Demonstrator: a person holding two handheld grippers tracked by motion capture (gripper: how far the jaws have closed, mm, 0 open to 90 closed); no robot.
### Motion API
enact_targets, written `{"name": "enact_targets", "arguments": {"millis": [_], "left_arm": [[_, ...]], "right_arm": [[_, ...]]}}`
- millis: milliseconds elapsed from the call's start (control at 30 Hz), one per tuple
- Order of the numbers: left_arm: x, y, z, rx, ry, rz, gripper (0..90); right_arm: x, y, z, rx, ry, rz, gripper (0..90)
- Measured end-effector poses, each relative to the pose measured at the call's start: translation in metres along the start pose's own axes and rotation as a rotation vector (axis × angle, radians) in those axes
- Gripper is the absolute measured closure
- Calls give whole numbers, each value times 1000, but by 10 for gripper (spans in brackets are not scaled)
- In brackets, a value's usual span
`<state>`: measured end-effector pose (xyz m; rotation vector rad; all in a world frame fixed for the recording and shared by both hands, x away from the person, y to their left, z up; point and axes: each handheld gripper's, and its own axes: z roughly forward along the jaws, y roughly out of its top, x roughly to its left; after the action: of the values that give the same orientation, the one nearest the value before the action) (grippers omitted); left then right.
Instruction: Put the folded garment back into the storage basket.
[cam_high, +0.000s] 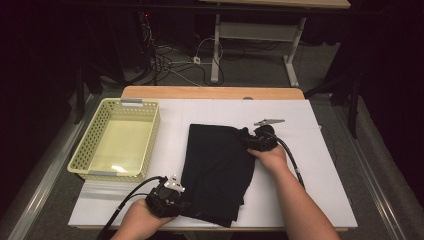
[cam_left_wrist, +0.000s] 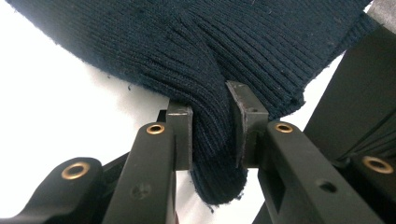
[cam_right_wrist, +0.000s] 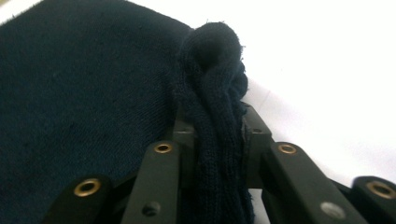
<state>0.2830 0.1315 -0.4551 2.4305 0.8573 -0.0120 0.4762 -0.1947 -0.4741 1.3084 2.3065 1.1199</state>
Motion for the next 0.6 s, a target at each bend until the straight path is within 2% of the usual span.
{"name": "enact_targets", "arguments": {"millis": [133, 233, 300, 367, 467, 600], "left_arm": [[-1, 0, -1, 7, 9, 4, 714], [-2, 1, -3, 10, 21, -6, 714], [-2, 3, -4, 13, 32, -6, 715], [-3, 7, -7, 29, 52, 1, 715], [-4, 12, -15, 34, 59, 0, 718], [1, 18, -25, 54, 47, -22, 724]], "right_arm": [[10, 4, -9, -12, -64, -105, 761], [15, 9, -22, -62, -73, -126, 763], [18, 13, -28, -94, -60, -149, 763], [19, 15, -32, -84, -62, -146, 762], [22, 17, -39, -110, -70, -132, 762], [27, 21, -45, -126, -76, -178, 772]]}}
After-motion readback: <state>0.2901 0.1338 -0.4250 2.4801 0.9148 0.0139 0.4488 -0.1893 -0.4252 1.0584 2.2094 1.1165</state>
